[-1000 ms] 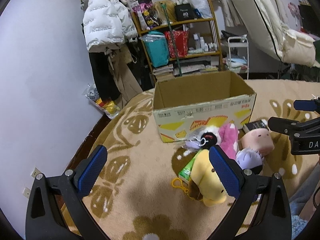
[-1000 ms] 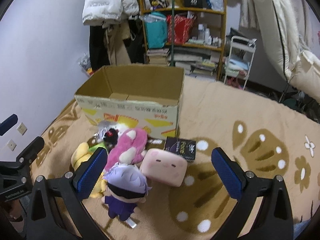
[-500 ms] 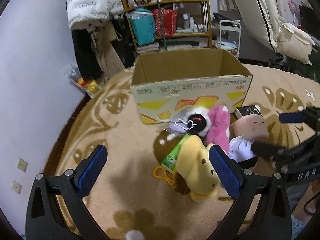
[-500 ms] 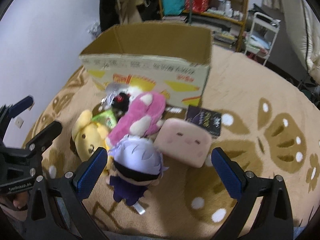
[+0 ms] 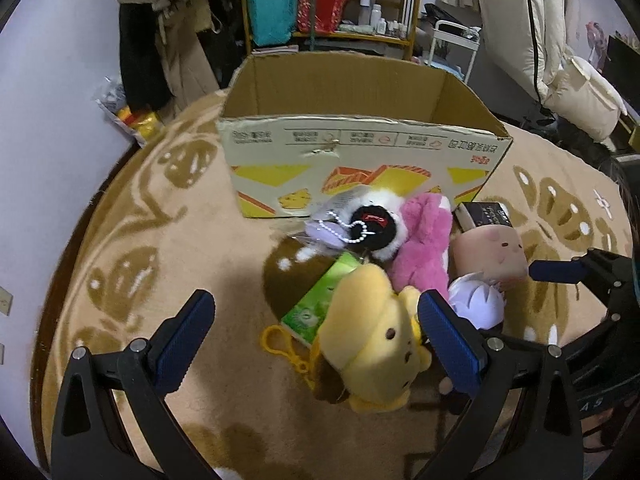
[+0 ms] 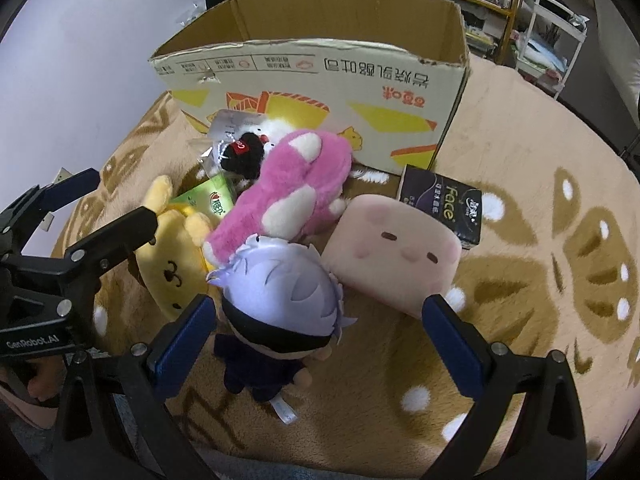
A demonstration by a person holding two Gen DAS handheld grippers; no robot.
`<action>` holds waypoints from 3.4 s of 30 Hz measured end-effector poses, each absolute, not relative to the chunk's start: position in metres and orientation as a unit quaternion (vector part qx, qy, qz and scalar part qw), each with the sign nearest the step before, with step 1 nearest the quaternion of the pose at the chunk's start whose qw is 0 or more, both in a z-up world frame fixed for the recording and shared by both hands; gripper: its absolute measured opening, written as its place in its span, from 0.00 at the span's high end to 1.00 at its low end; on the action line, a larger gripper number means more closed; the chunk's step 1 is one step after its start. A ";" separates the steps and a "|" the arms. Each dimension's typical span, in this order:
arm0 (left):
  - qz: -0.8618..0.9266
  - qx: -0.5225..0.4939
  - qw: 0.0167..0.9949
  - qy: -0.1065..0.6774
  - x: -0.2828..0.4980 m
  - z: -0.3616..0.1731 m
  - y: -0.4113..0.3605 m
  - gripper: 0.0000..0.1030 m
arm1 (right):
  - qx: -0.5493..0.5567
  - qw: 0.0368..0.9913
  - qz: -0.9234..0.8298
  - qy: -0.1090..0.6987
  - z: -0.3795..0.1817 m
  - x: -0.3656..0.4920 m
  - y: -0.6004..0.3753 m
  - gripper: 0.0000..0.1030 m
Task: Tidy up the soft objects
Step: 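Lower left tool onto yellow plush dog while right tool reaches white-haired doll, then close left gripper on yellow dog while right gripper grips white-haired doll, lift both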
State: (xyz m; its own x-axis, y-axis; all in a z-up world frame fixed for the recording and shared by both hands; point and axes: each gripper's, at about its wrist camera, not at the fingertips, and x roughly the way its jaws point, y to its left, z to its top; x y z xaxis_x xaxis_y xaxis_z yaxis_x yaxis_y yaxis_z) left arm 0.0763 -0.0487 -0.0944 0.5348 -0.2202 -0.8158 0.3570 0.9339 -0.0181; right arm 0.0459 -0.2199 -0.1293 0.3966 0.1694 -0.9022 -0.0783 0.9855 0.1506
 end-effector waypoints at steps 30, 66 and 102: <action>-0.216 0.058 0.843 0.489 0.081 -0.106 -0.060 0.41 | 0.063 0.821 0.086 0.561 -0.132 0.035 -0.225 0.20; -0.186 0.085 0.853 0.481 0.063 -0.101 -0.059 0.59 | 0.067 0.814 0.101 0.568 -0.144 0.045 -0.202 0.44; -0.076 0.063 0.973 0.210 0.011 0.013 -0.019 0.58 | -0.006 0.979 -0.036 0.201 -0.008 -0.008 -0.211 0.44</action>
